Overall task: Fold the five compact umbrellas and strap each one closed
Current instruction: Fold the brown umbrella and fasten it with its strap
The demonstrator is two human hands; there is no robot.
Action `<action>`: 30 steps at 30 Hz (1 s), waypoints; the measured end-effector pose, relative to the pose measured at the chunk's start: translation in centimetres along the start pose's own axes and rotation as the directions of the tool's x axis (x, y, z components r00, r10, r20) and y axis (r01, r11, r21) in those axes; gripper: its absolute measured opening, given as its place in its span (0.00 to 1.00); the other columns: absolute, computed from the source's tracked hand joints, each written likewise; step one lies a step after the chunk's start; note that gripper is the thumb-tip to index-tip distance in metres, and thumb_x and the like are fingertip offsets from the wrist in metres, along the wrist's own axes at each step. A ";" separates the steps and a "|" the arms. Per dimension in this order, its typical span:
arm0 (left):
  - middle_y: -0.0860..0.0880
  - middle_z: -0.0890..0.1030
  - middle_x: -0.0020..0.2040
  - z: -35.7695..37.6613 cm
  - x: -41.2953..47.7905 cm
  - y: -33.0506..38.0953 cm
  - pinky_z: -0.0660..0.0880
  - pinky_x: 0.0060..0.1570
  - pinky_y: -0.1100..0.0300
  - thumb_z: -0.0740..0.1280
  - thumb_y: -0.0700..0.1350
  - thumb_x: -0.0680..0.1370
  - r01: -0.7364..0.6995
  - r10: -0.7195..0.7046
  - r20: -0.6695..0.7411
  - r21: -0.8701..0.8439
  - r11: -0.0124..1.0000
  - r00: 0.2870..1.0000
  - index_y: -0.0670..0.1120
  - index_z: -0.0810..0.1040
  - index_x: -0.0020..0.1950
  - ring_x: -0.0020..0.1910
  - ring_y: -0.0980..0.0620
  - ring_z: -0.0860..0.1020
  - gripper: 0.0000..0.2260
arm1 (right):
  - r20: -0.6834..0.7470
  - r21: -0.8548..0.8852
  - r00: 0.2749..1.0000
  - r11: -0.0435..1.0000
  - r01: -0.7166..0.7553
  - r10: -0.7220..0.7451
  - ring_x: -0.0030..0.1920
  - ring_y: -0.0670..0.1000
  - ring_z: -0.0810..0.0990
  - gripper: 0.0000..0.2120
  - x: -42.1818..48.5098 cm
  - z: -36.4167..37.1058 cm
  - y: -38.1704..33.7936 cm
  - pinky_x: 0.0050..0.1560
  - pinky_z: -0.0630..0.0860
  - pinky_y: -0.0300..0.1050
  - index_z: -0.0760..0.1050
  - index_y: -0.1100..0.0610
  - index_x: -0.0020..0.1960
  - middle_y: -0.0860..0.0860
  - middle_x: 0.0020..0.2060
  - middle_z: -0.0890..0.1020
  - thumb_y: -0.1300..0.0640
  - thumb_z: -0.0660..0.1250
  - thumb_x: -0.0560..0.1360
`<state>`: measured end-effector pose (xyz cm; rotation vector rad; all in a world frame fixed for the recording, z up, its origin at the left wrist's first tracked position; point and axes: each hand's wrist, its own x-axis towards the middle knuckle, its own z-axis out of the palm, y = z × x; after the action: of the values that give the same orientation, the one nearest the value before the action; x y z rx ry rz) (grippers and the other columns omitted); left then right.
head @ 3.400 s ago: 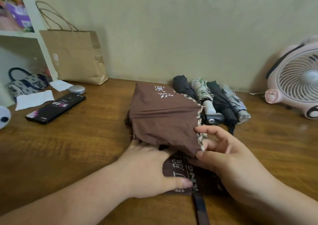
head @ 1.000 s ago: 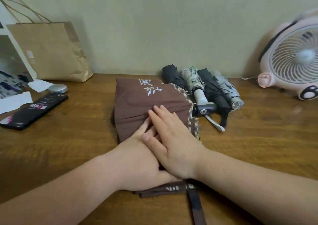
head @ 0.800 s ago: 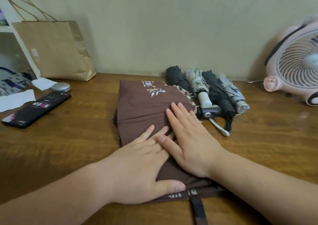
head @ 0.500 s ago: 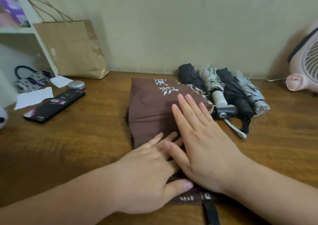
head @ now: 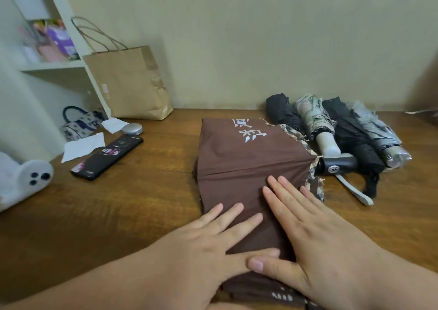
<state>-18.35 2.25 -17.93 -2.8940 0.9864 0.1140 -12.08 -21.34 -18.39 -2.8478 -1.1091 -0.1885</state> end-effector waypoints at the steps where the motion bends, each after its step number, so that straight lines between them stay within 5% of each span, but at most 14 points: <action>1: 0.47 0.61 0.82 0.5 -0.5 -0.8 0.69 0.71 0.41 0.44 0.60 0.86 0.013 -0.014 0.014 0.087 0.996 1.000 0.61 0.57 0.82 0.79 0.40 0.62 0.24 | -0.020 -0.023 1.000 1.000 -0.014 0.014 0.77 0.58 0.65 0.53 0.0 0.3 0.2 0.70 0.59 0.53 0.68 0.64 0.76 0.58 0.77 0.67 0.20 0.49 0.74; 4: 0.46 0.58 0.83 0.7 -2.7 -2.0 0.73 0.67 0.43 0.48 0.59 0.86 -0.132 0.134 0.025 0.405 0.905 0.991 0.62 0.52 0.83 0.78 0.37 0.62 0.24 | -0.027 -0.082 0.999 0.996 -0.021 0.018 0.74 0.61 0.68 0.57 0.0 0.5 0.4 0.68 0.60 0.54 0.70 0.65 0.74 0.60 0.75 0.70 0.17 0.49 0.71; 6: 0.48 0.55 0.84 0.5 -3.7 -3.0 0.71 0.68 0.40 0.51 0.59 0.86 -0.221 0.235 0.019 0.423 0.879 0.972 0.62 0.51 0.83 0.80 0.38 0.58 0.24 | -0.023 -0.088 0.999 0.995 -0.036 0.034 0.74 0.61 0.69 0.56 -0.2 0.5 0.5 0.67 0.61 0.54 0.71 0.64 0.74 0.59 0.74 0.71 0.17 0.49 0.71; 8: 0.53 0.59 0.83 -0.1 -4.3 -3.6 0.60 0.75 0.35 0.54 0.58 0.86 -0.249 0.250 -0.036 0.028 0.968 0.968 0.61 0.63 0.80 0.82 0.43 0.57 0.21 | -0.016 -0.092 0.998 0.994 -0.056 0.055 0.73 0.62 0.71 0.55 -0.2 0.5 0.5 0.67 0.62 0.54 0.73 0.64 0.73 0.59 0.74 0.72 0.18 0.49 0.71; 10: 0.57 0.80 0.67 -2.3 -4.2 -3.7 0.65 0.74 0.43 0.55 0.63 0.85 -0.103 -0.032 -0.287 -0.443 0.891 0.957 0.60 0.83 0.61 0.70 0.51 0.76 0.18 | -0.007 -0.092 0.998 0.994 -0.059 0.058 0.72 0.62 0.71 0.55 -0.1 0.5 0.3 0.66 0.62 0.53 0.73 0.64 0.73 0.59 0.73 0.72 0.18 0.49 0.71; 11: 0.56 0.86 0.53 -3.7 -3.4 -4.1 0.73 0.65 0.49 0.57 0.64 0.83 0.011 -0.301 -0.398 -0.588 0.809 0.867 0.60 0.85 0.50 0.58 0.55 0.82 0.18 | 0.000 -0.088 0.998 0.994 -0.061 0.061 0.72 0.62 0.71 0.55 -0.1 0.3 0.3 0.66 0.62 0.53 0.73 0.64 0.72 0.59 0.73 0.72 0.18 0.49 0.71; 12: 0.54 0.86 0.44 -4.9 -2.4 -4.8 0.77 0.56 0.50 0.62 0.64 0.81 0.111 -0.554 -0.454 -0.696 0.710 0.697 0.58 0.84 0.44 0.48 0.54 0.83 0.17 | 0.006 -0.085 0.998 0.994 -0.062 0.063 0.72 0.62 0.71 0.55 -0.1 0.3 0.3 0.66 0.62 0.53 0.73 0.64 0.72 0.59 0.73 0.73 0.18 0.49 0.71; 14: 0.50 0.85 0.41 -6.8 0.4 -6.9 0.80 0.51 0.48 0.69 0.58 0.79 0.178 -0.845 -0.398 -0.859 0.480 0.358 0.53 0.83 0.40 0.46 0.49 0.83 0.13 | 0.033 -0.074 0.997 0.995 -0.074 0.076 0.72 0.61 0.72 0.55 -0.2 0.0 0.1 0.65 0.63 0.52 0.74 0.64 0.72 0.59 0.73 0.73 0.18 0.49 0.71; 15: 0.50 0.85 0.44 -7.5 1.9 -7.9 0.80 0.52 0.47 0.71 0.55 0.78 0.134 -0.897 -0.294 -0.926 0.353 0.331 0.51 0.83 0.42 0.49 0.48 0.83 0.10 | 0.049 -0.064 0.995 0.994 -0.083 0.086 0.72 0.61 0.72 0.55 -0.2 -0.2 0.0 0.65 0.63 0.52 0.74 0.63 0.72 0.58 0.73 0.73 0.18 0.49 0.71; 20: 0.47 0.87 0.48 -8.5 6.9 -8.9 0.78 0.56 0.53 0.69 0.48 0.81 0.003 -0.803 0.171 -0.978 -0.207 0.571 0.45 0.81 0.53 0.49 0.50 0.84 0.07 | 0.033 -0.053 0.995 0.994 -0.094 0.096 0.71 0.60 0.73 0.55 -0.3 -0.2 -0.1 0.65 0.63 0.52 0.75 0.63 0.71 0.58 0.72 0.74 0.17 0.49 0.70; 22: 0.48 0.87 0.47 -8.7 8.0 -9.2 0.78 0.54 0.56 0.69 0.46 0.81 -0.025 -0.792 0.182 -0.970 -0.241 0.583 0.44 0.82 0.54 0.48 0.49 0.83 0.07 | 0.015 -0.056 0.996 0.994 -0.092 0.093 0.71 0.59 0.73 0.55 -0.3 0.0 0.1 0.65 0.63 0.52 0.76 0.62 0.71 0.57 0.72 0.74 0.17 0.48 0.70; 24: 0.49 0.86 0.44 -9.0 8.7 -9.8 0.77 0.45 0.58 0.72 0.43 0.79 -0.014 -0.843 0.119 -0.989 -0.149 0.524 0.43 0.82 0.53 0.44 0.50 0.82 0.05 | 0.006 -0.039 0.995 0.995 -0.096 0.096 0.72 0.58 0.73 0.55 -0.3 0.2 0.1 0.65 0.62 0.52 0.76 0.62 0.71 0.57 0.72 0.74 0.17 0.47 0.71; 27: 0.44 0.82 0.50 -9.7 9.5 -10.1 0.76 0.39 0.59 0.77 0.40 0.75 -0.022 -0.898 0.022 -0.999 -0.035 0.440 0.38 0.76 0.63 0.44 0.51 0.81 0.19 | 0.023 -0.027 0.995 0.995 -0.093 0.094 0.72 0.58 0.73 0.54 -0.4 0.1 0.0 0.64 0.62 0.52 0.76 0.62 0.70 0.57 0.72 0.75 0.17 0.47 0.71; 30: 0.40 0.80 0.57 -10.3 9.5 -9.3 0.80 0.40 0.56 0.75 0.33 0.74 -0.193 -0.891 0.027 -0.973 -0.127 0.452 0.40 0.68 0.67 0.47 0.50 0.83 0.26 | -0.004 -0.015 0.998 0.998 -0.065 0.065 0.72 0.58 0.73 0.54 -0.3 -0.1 0.1 0.64 0.62 0.52 0.76 0.61 0.70 0.57 0.72 0.75 0.17 0.47 0.71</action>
<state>-4.71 2.77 -8.08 -4.5224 -1.0902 -1.1111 -12.30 -21.62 -18.34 -2.8911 -1.0167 -0.1989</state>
